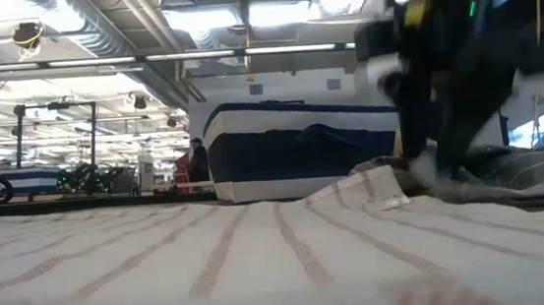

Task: Fold towel
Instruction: Fold the white towel

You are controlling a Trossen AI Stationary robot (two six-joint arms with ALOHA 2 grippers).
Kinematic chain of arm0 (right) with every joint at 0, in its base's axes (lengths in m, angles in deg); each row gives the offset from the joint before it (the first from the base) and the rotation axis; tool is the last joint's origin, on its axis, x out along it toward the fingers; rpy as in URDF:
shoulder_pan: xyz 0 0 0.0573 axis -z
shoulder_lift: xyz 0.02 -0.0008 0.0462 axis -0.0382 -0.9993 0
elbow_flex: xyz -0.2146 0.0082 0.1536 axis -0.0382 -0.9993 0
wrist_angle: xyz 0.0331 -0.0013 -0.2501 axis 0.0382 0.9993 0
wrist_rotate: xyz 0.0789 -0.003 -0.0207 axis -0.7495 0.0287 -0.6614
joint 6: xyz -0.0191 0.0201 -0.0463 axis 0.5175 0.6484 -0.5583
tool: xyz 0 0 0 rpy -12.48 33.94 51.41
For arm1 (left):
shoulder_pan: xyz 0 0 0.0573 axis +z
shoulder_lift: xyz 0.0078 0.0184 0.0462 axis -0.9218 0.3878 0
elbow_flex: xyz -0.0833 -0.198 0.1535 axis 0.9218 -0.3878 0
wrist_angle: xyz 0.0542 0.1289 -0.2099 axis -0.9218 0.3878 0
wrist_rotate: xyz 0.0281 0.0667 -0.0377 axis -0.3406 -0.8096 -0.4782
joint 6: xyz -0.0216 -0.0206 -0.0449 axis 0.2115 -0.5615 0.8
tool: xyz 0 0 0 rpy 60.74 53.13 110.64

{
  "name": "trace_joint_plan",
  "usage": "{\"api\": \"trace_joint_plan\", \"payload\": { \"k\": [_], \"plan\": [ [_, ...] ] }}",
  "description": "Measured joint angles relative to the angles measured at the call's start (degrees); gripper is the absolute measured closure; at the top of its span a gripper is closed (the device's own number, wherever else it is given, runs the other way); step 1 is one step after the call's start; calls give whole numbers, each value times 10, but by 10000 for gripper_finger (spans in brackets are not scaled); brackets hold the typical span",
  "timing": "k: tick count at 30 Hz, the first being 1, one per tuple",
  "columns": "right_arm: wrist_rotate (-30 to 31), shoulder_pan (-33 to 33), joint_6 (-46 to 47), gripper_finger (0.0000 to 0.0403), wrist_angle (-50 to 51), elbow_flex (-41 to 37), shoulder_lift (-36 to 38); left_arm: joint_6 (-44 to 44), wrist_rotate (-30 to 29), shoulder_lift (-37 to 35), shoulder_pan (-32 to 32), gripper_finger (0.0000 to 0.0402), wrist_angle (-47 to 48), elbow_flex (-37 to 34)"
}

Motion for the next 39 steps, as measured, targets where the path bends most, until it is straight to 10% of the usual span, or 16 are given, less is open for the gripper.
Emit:
{"api": "trace_joint_plan", "payload": {
  "k": [4, 15, 25, 39],
  "plan": [
    [-22, 38, -12, 117, -87, -72, 0, 2, -3, 0, 0, 249, -1, 0],
    [-81, 63, 72, 117, 138, -53, 75, -30, 0, -8, 10, 249, 2, 3],
    [-71, -57, 156, 117, -208, -29, 101, -89, -98, -92, 30, 249, -14, 43],
    [2, -109, 157, 117, -271, -31, 16, -229, -132, -100, 99, 154, -49, 45]
  ]
}}
